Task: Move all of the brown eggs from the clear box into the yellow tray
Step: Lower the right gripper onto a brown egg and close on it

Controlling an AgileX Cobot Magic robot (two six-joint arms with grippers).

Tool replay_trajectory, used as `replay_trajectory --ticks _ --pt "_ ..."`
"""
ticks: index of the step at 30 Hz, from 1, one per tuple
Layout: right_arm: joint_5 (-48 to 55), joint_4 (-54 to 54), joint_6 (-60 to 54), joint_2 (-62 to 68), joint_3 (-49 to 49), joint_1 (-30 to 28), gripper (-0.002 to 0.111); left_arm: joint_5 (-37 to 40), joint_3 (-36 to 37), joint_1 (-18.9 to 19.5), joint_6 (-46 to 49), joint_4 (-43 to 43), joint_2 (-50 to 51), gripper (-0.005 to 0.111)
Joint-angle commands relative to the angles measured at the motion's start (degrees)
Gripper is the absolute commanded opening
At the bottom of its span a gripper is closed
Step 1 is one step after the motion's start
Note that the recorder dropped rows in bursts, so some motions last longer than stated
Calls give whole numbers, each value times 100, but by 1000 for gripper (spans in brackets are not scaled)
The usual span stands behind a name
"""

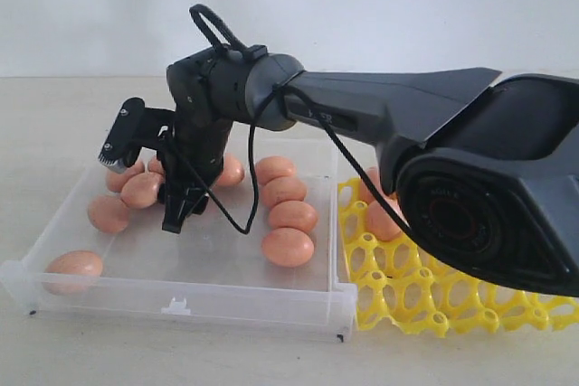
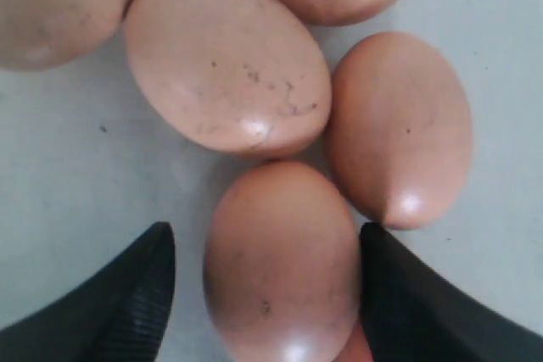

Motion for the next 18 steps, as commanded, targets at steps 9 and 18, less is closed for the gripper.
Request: replay_trajectory --ticks 9,18 --pt "46 46 963 -186 2 -33 0 -19 17 0 2 24 -3 -4" --pt "-1354 2740 792 -1263 1375 -212 0 -19 17 0 2 24 -3 -4"
